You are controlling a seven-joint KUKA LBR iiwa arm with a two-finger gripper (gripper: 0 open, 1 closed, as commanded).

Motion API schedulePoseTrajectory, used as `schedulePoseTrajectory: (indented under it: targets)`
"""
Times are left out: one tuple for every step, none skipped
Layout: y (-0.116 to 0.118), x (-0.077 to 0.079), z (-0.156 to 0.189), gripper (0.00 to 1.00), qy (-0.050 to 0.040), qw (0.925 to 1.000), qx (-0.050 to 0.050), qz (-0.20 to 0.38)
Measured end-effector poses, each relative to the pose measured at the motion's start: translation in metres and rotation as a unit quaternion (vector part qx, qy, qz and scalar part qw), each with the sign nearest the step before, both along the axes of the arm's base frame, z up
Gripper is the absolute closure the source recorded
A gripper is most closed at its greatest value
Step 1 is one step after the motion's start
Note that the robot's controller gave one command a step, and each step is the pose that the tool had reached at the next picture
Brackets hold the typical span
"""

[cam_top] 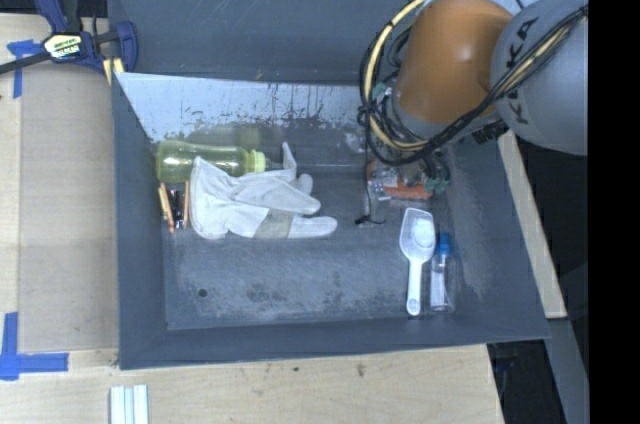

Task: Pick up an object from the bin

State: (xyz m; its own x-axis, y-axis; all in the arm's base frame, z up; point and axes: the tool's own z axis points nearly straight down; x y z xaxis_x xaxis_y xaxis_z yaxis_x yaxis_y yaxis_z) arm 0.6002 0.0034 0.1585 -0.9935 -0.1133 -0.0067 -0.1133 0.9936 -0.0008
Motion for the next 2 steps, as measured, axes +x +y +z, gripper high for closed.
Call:
schedulePoseTrajectory:
  targets:
    - [0.059, 0.017, -0.013, 0.00, 0.0006, 1.0000, 0.001, 0.003]
    - [0.061, 0.021, -0.025, 0.00, 0.0010, 0.9963, 0.000, 0.086]
